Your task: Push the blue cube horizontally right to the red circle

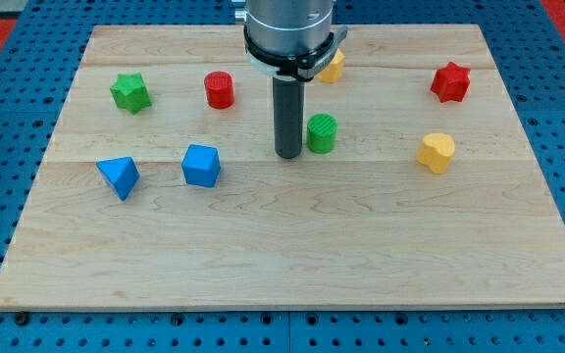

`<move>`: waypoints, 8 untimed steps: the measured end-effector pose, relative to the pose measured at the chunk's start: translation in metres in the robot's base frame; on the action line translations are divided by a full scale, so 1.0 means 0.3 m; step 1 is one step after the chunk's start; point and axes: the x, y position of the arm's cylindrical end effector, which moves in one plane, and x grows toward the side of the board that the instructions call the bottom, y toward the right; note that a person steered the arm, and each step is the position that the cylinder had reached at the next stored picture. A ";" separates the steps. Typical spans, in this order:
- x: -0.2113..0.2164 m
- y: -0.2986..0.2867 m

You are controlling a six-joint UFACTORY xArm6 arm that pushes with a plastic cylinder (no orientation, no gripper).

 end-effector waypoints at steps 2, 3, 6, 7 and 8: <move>-0.002 0.000; -0.015 -0.007; -0.053 0.012; -0.342 -0.080; -0.307 -0.476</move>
